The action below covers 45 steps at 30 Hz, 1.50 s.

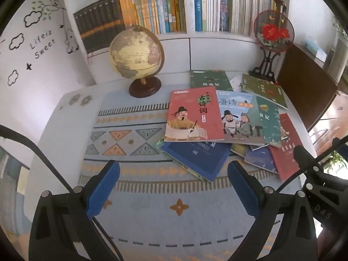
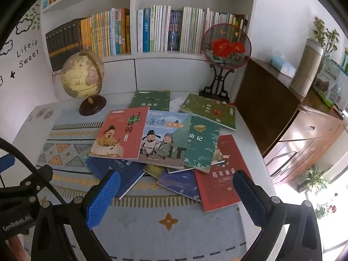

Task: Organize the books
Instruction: 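Move both tools over the pile of books toward the red book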

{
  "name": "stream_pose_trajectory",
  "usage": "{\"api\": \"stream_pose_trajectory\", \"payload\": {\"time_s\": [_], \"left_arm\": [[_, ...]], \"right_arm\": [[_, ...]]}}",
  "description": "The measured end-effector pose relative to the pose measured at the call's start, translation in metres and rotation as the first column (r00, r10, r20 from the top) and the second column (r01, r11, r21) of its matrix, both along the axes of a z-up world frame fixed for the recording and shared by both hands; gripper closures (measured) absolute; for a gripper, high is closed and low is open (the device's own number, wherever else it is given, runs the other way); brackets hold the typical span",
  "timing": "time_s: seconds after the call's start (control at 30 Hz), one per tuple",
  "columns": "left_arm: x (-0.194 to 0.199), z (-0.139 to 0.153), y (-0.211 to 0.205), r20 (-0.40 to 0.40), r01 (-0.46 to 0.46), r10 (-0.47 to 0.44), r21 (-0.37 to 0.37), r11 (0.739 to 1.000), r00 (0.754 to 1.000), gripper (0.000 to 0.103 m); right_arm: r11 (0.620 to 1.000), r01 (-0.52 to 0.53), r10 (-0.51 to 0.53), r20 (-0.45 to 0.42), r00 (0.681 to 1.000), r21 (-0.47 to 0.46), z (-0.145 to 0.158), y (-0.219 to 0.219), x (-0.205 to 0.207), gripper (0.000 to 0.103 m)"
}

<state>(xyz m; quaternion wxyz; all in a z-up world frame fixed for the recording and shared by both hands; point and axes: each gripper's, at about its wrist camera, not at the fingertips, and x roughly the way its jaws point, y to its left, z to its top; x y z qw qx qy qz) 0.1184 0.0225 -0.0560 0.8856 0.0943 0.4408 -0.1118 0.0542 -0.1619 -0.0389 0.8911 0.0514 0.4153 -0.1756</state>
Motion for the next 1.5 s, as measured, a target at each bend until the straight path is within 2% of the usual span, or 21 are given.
{"api": "stream_pose_trajectory", "payload": {"time_s": [0.3,0.4,0.53,0.7,0.83,0.93,1.0,1.07,1.13,1.23,1.3,1.37,1.4,1.43,1.5], "left_arm": [[0.027,-0.013,-0.007,-0.079,0.024,-0.029,-0.052,0.998,0.996,0.004],[0.031,-0.013,-0.012,-0.072,0.035,-0.039,-0.059,0.998,0.997,0.004],[0.042,-0.016,-0.013,-0.108,0.052,-0.064,-0.116,0.992,0.992,0.004],[0.047,-0.024,-0.011,-0.096,0.005,-0.007,-0.02,1.0,0.995,0.004],[0.049,-0.031,-0.013,-0.095,0.019,-0.017,0.022,1.0,0.995,0.004],[0.047,-0.041,-0.025,-0.073,0.024,-0.013,0.158,0.987,0.997,0.004],[0.048,-0.047,-0.031,-0.086,0.038,-0.021,0.198,0.979,0.996,0.004],[0.049,-0.052,-0.034,-0.119,0.047,-0.022,0.207,0.977,0.993,0.004],[0.05,-0.055,-0.032,-0.176,0.058,-0.03,0.159,0.986,0.984,0.004],[0.053,-0.06,-0.029,-0.279,0.097,-0.082,0.042,0.994,0.957,0.004],[0.051,-0.059,-0.029,-0.263,0.088,-0.075,0.04,0.995,0.962,0.004],[0.05,-0.061,-0.029,-0.284,0.103,-0.098,0.003,0.995,0.954,0.004],[0.05,-0.065,-0.028,-0.324,0.114,-0.122,-0.043,0.993,0.938,0.005],[0.049,-0.072,-0.025,-0.383,0.117,-0.153,-0.117,0.986,0.911,0.005],[0.046,-0.084,-0.022,-0.428,0.098,-0.16,-0.163,0.982,0.889,0.007]], "right_arm": [[1.0,0.02,-0.02,-0.029,0.999,-0.004,-0.005,-0.01,0.027,0.0],[1.0,0.029,-0.028,-0.03,0.999,0.004,-0.006,-0.013,0.033,0.0],[0.999,0.036,-0.036,-0.024,0.999,-0.003,-0.008,-0.015,0.037,0.0],[0.999,0.048,-0.048,-0.021,0.999,-0.003,-0.008,-0.018,0.041,0.0],[0.998,0.058,-0.058,-0.028,0.998,0.005,-0.012,-0.022,0.042,0.0],[0.998,0.069,-0.068,-0.044,0.997,0.005,-0.017,-0.026,0.041,0.0],[0.997,0.073,-0.073,-0.048,0.996,0.006,-0.019,-0.027,0.04,0.0],[0.997,0.078,-0.077,-0.05,0.996,0.004,-0.02,-0.027,0.04,0.0],[0.997,0.084,-0.083,-0.051,0.995,0.001,-0.02,-0.028,0.038,0.0],[0.996,0.091,-0.091,-0.049,0.995,-0.006,-0.019,-0.028,0.037,0.0],[0.995,0.095,-0.095,-0.05,0.994,-0.008,-0.02,-0.028,0.036,0.0],[0.996,0.089,-0.088,-0.048,0.995,0.002,-0.02,-0.028,0.034,0.0],[0.996,0.084,-0.084,-0.047,0.995,0.007,-0.021,-0.027,0.033,0.0],[0.997,0.082,-0.082,-0.046,0.996,0.01,-0.021,-0.027,0.03,0.0],[0.997,0.083,-0.082,-0.044,0.996,0.01,-0.023,-0.025,0.024,0.0]]}}
